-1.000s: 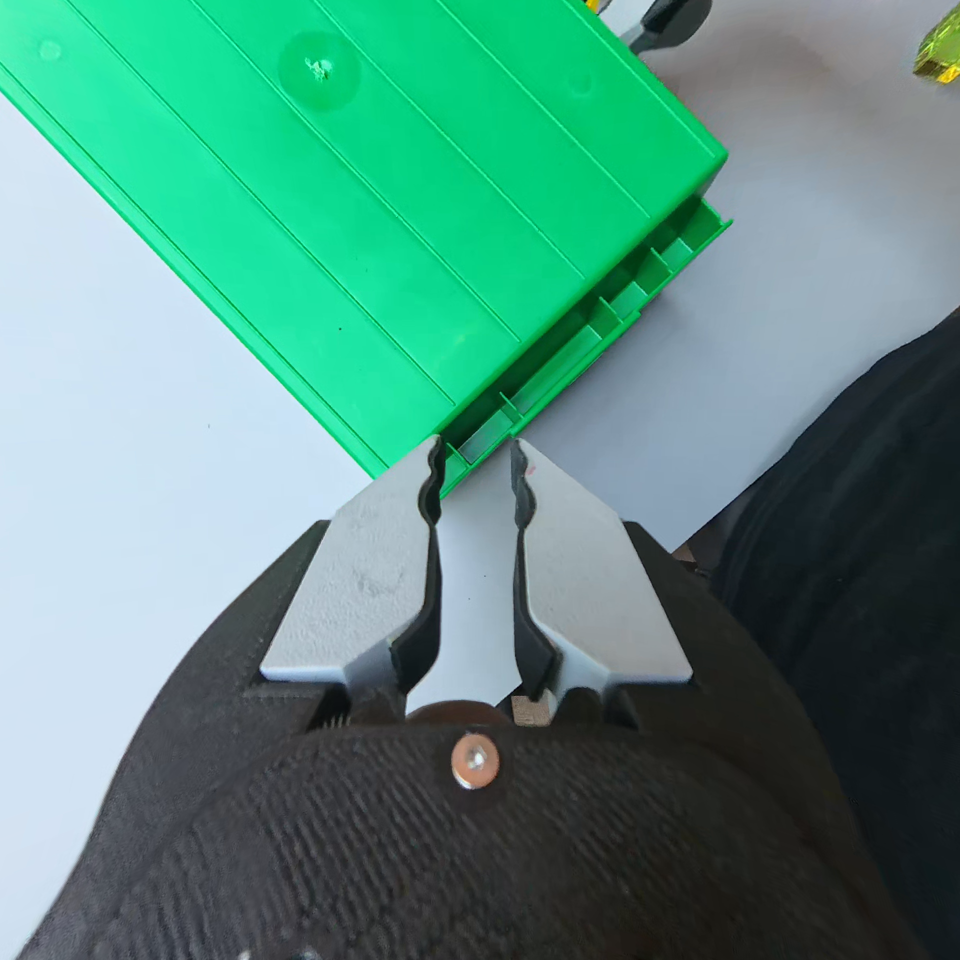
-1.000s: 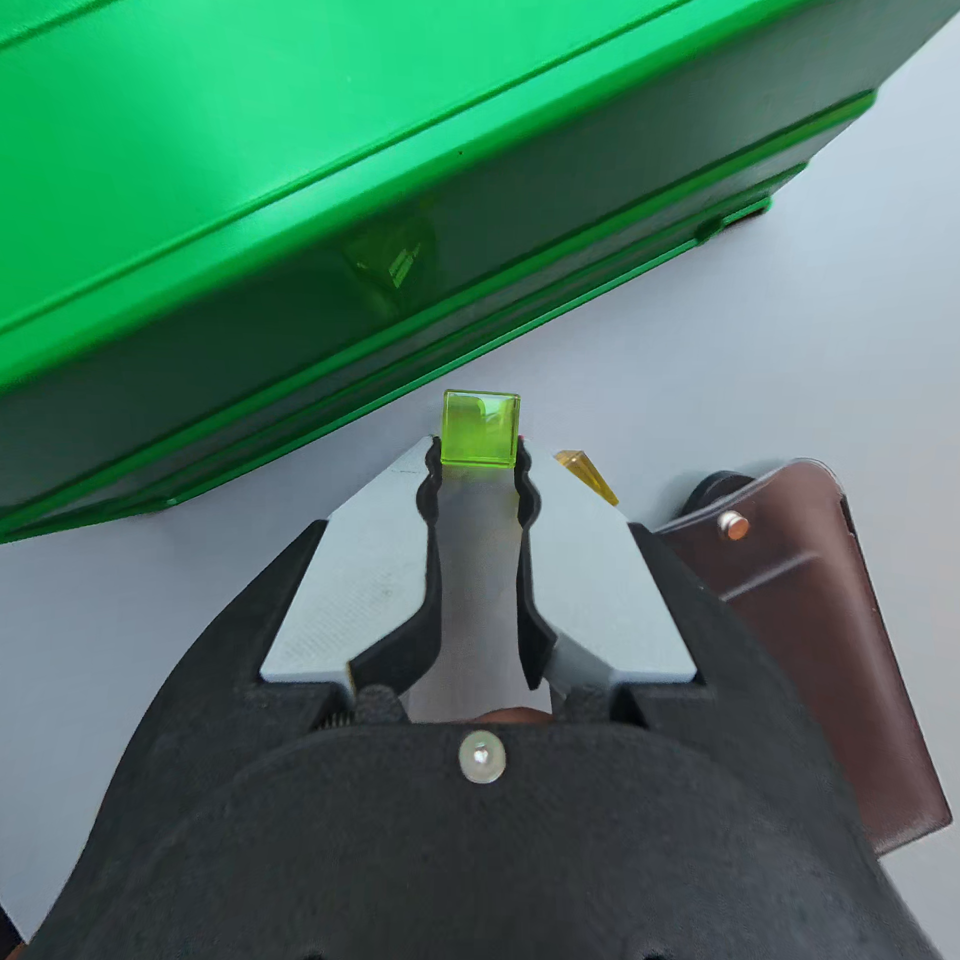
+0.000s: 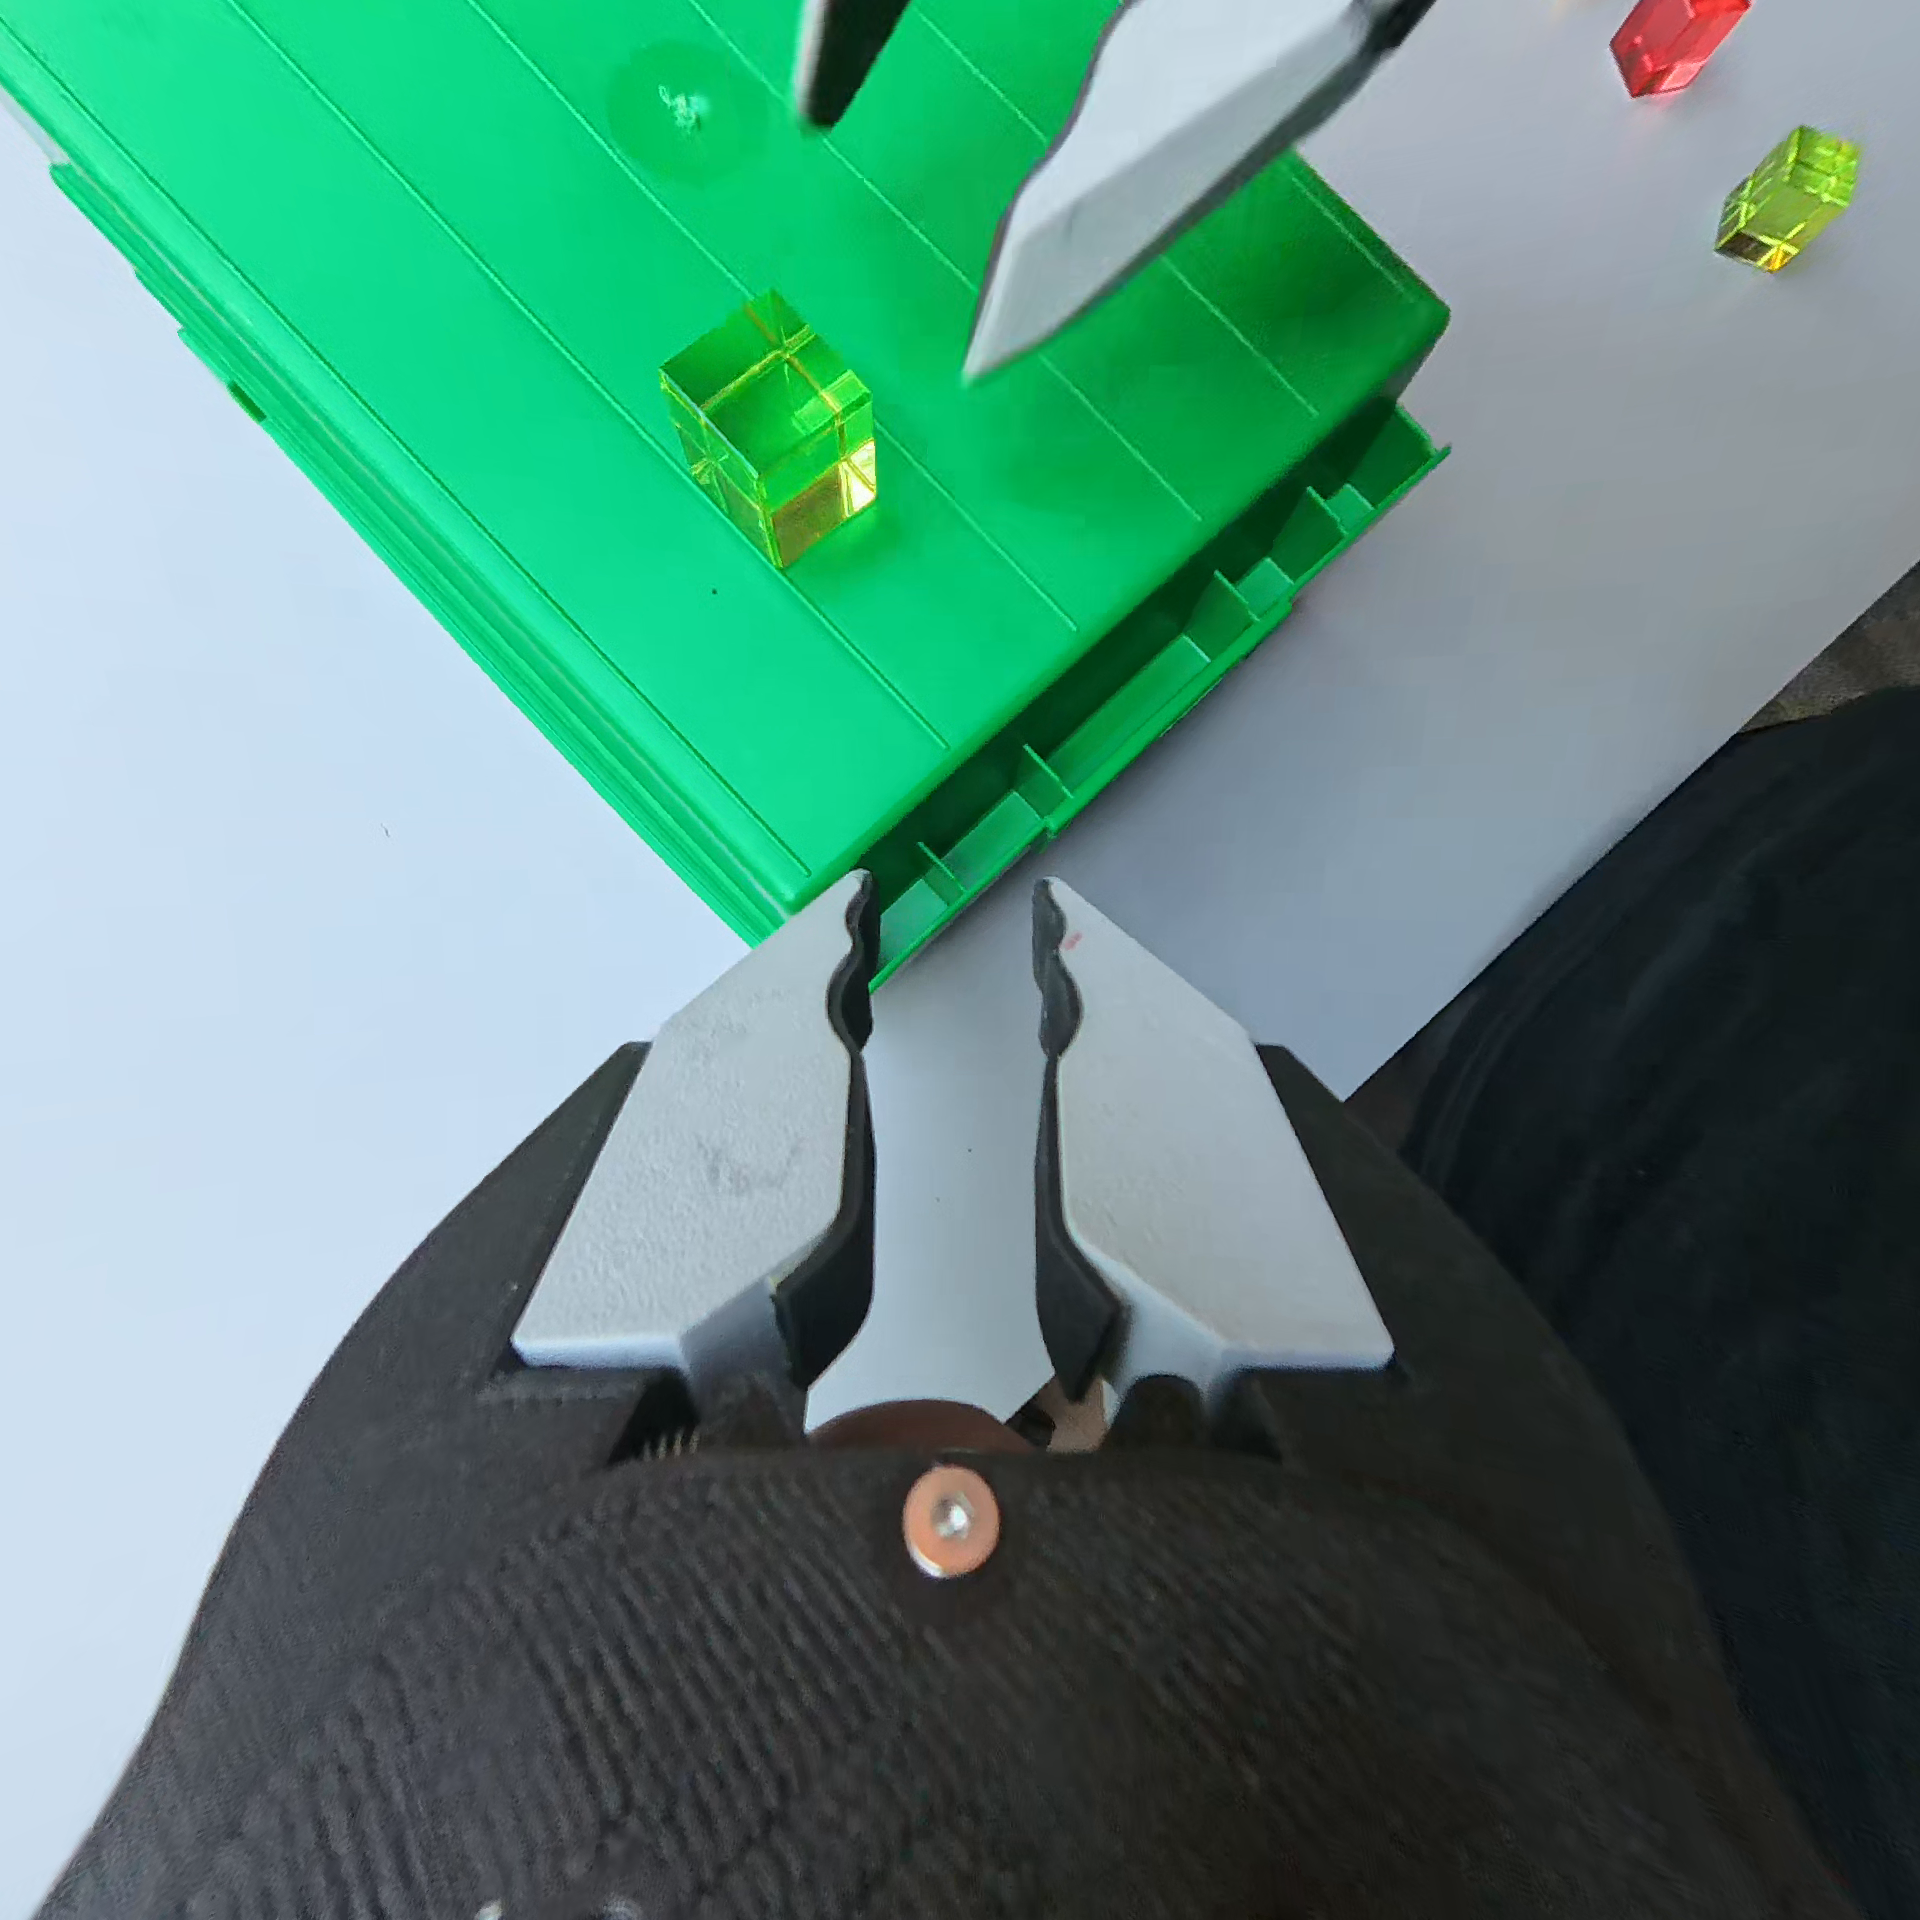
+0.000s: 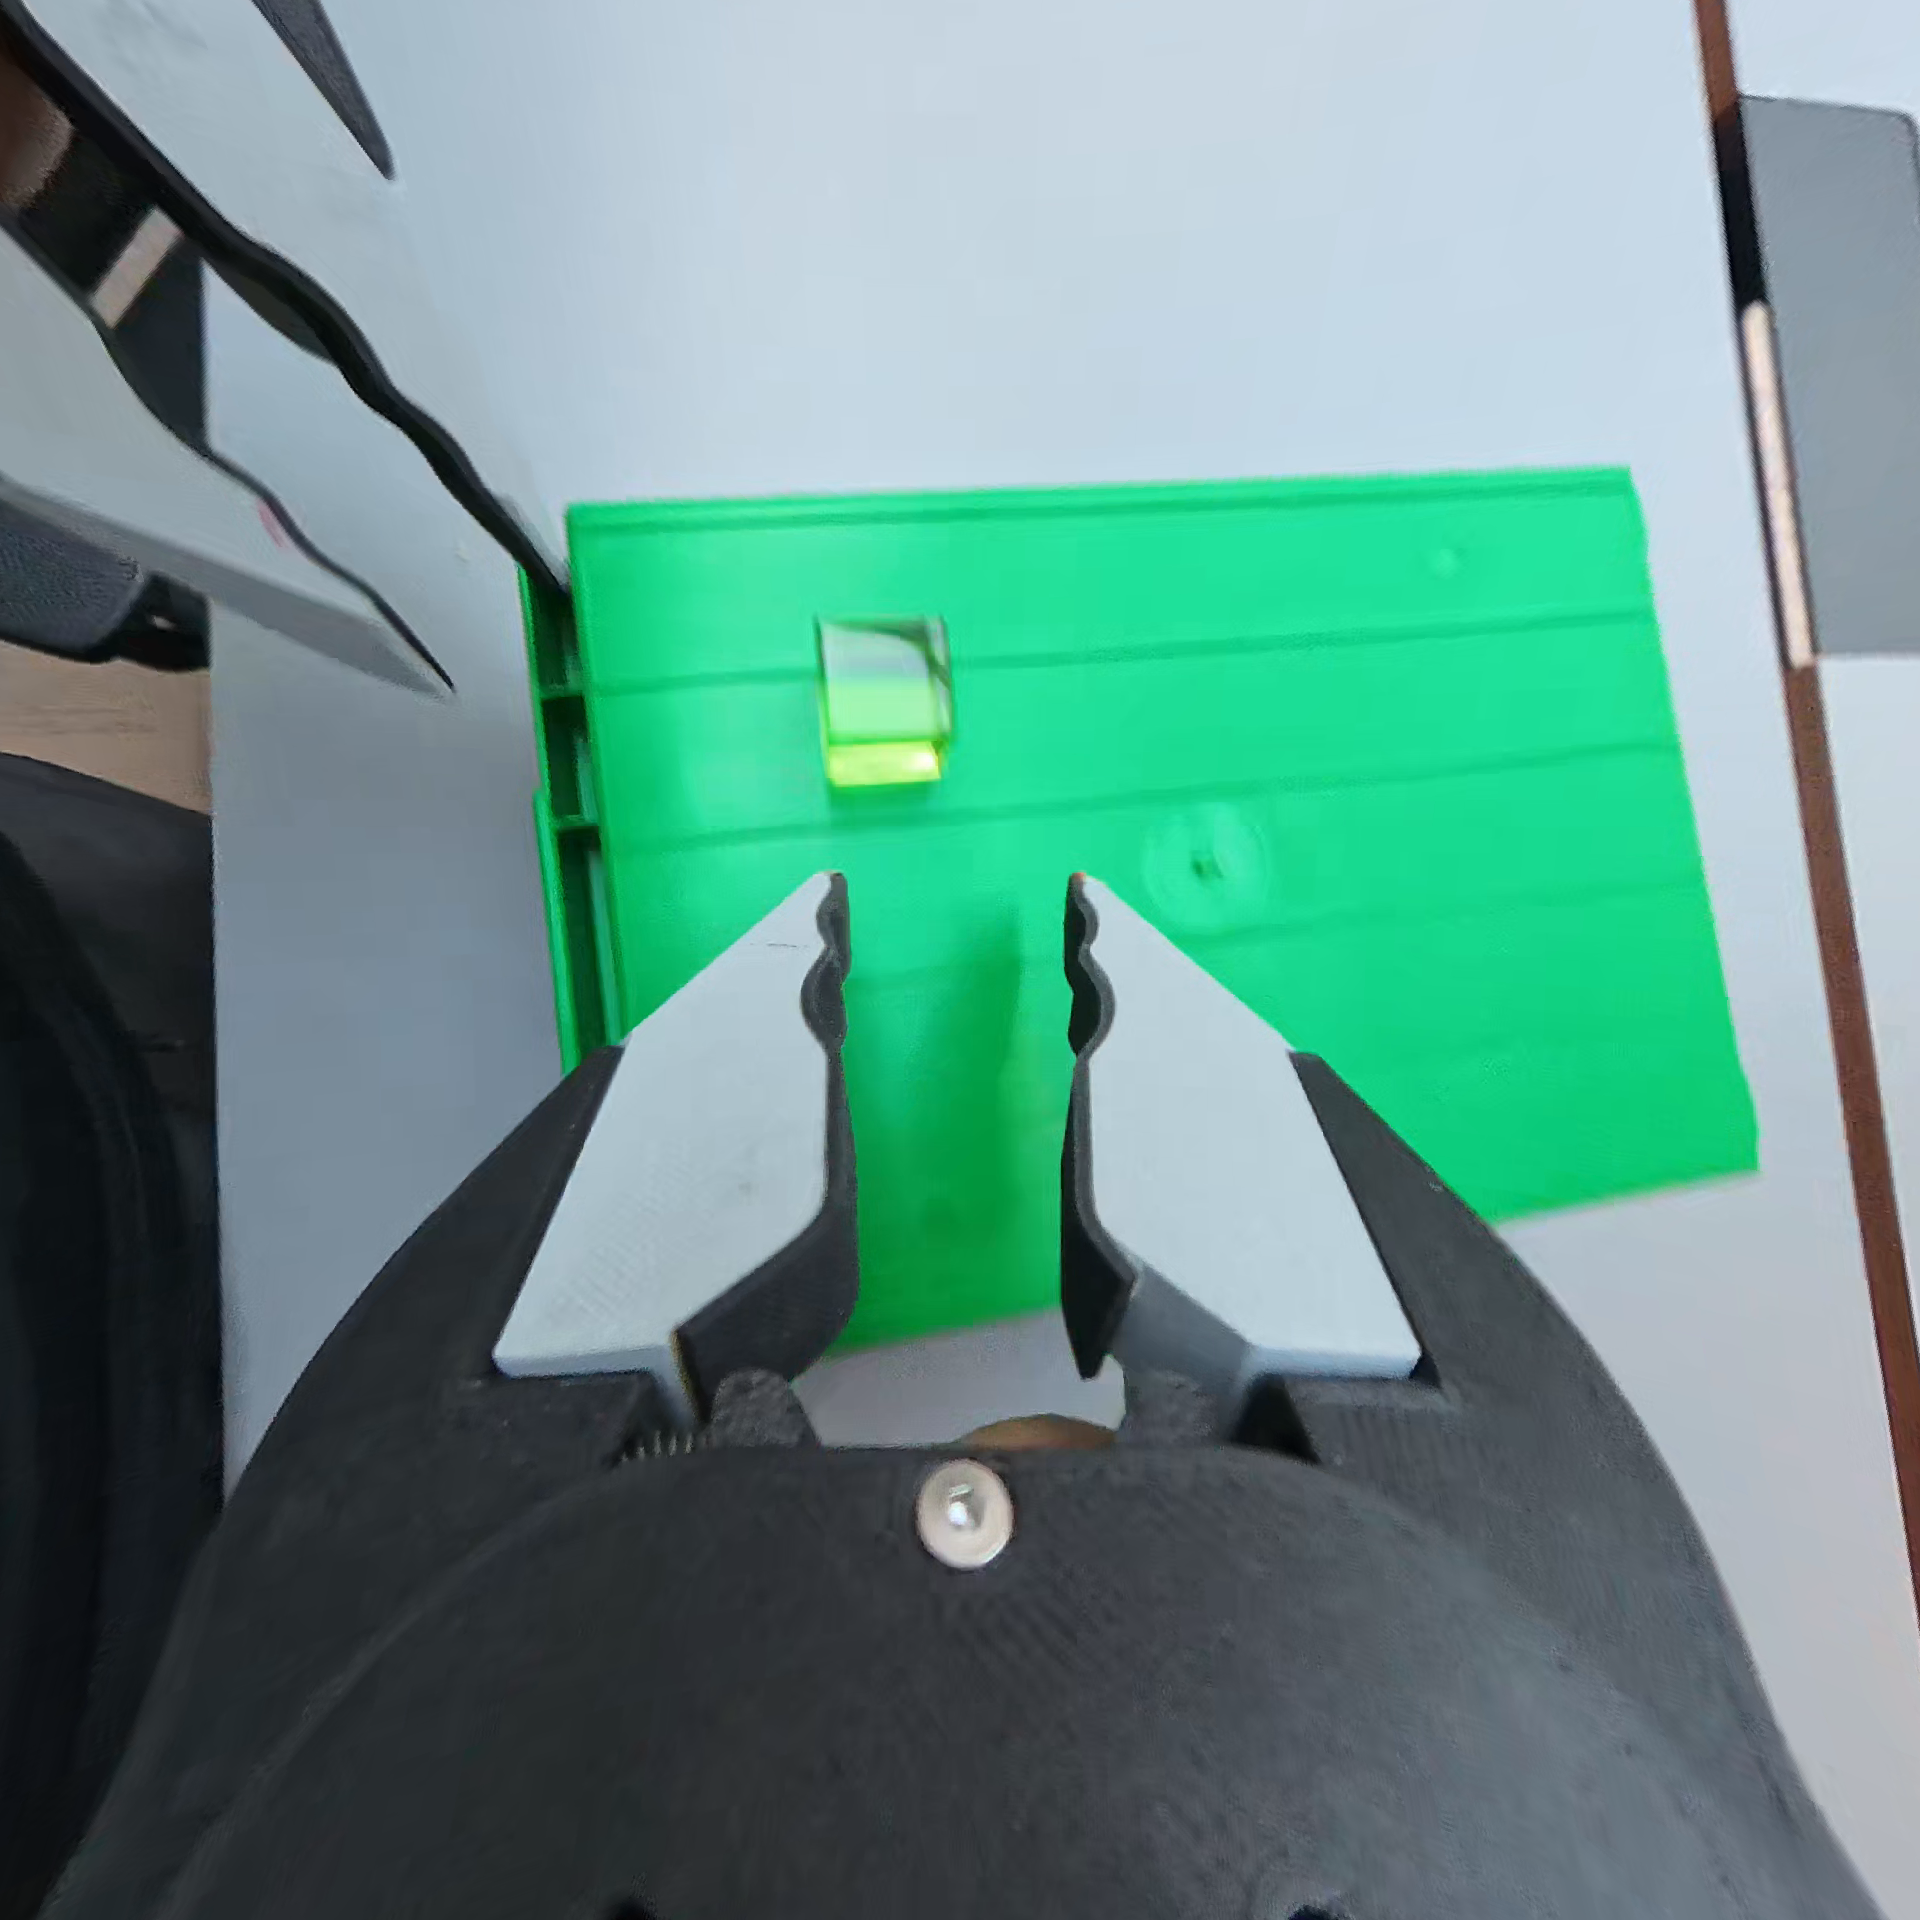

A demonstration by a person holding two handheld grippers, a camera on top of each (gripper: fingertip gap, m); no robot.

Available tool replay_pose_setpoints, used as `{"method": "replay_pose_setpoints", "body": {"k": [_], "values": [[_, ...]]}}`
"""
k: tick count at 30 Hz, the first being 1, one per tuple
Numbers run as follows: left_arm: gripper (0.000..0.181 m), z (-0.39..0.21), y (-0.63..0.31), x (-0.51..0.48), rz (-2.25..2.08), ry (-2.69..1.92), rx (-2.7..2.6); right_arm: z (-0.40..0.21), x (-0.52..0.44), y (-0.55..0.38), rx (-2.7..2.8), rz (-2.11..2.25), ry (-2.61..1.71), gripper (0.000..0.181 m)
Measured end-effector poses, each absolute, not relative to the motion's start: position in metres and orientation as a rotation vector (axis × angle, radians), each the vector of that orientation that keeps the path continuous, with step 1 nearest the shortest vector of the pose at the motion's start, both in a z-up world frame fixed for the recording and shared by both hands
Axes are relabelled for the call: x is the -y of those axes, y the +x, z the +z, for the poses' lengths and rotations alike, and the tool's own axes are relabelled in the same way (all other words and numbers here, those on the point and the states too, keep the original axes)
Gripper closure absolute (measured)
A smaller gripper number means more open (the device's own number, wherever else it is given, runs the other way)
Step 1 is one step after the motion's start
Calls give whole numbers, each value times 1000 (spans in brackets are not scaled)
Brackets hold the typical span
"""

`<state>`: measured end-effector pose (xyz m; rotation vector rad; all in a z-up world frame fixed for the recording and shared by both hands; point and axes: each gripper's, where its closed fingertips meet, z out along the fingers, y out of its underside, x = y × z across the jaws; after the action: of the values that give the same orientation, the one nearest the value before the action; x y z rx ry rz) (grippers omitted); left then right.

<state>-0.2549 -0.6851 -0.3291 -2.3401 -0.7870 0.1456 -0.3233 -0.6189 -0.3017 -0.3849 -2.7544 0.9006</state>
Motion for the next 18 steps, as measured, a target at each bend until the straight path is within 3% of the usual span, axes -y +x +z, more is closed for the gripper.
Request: {"method": "replay_pose_setpoints", "body": {"k": [7, 13, 17, 18], "values": [[152, -331, -249, 686, 138, -2370, 788, -334, 453, -343, 2690, 680, -775, 137], [151, -337, -243, 688, 141, -2428, 833, -382, 424, -357, 2805, 525, -706, 130], [151, -338, -240, 686, 148, -2449, 863, -414, 430, -358, 2900, 437, -539, 144], [151, -338, -239, 686, 146, -2454, 869, -420, 430, -355, 2936, 417, -521, 155]]}}
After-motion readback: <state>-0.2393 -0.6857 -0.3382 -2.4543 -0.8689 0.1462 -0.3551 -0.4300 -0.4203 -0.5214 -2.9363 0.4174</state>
